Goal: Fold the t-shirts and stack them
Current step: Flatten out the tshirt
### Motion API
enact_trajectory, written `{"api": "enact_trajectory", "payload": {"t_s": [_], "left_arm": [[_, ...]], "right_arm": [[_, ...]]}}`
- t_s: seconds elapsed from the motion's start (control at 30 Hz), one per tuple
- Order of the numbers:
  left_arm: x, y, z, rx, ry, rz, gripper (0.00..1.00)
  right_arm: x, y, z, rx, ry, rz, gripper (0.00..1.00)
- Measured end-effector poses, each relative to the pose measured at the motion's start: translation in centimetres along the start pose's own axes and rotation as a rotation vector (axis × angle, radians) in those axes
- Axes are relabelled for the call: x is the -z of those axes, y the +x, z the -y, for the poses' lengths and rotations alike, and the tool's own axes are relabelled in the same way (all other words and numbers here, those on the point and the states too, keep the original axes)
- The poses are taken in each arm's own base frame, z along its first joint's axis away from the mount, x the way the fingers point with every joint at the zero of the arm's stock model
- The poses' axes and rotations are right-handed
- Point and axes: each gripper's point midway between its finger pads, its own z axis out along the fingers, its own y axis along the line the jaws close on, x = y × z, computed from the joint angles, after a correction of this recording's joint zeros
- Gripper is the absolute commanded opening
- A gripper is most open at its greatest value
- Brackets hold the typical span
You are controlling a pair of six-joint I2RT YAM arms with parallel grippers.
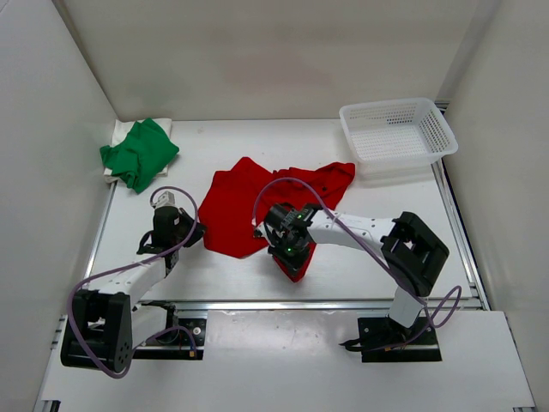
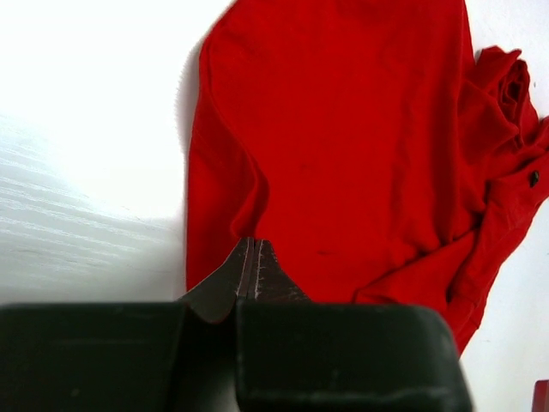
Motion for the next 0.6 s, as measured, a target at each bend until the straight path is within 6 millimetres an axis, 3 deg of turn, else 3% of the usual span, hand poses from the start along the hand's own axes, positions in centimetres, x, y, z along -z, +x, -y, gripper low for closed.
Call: {"api": "enact_trajectory", "payload": {"t_s": [0.17, 0.23, 0.3, 0.43, 0.6], "left_arm": [[-0.1, 0.7, 0.5, -0.012, 0.009, -0.024, 0.00], [0.0, 0.4, 1.1, -0.015, 0.018, -0.029, 0.00], [0.1, -0.5, 2.6, -0.017, 0.048, -0.028, 0.00], [1.5, -5.7, 8.4, -0.026, 0.174, 0.014, 0.00], [7.0, -16.8, 18.2, -0.065, 0.414, 0.174, 0.00]], "right_arm": [[1.4, -1.2, 0.7, -0.041, 0.034, 0.073, 0.00], [3.4, -2.2, 1.5, -0.073, 0.065, 0.151, 0.00], [6.7, -3.5, 2.6, -0.120, 0.104, 0.267, 0.01], [16.2, -6.3, 5.7, -0.228, 0.216, 0.582, 0.00], [32.6, -7.1, 8.6, -0.352, 0.401, 1.048, 0.00]]}}
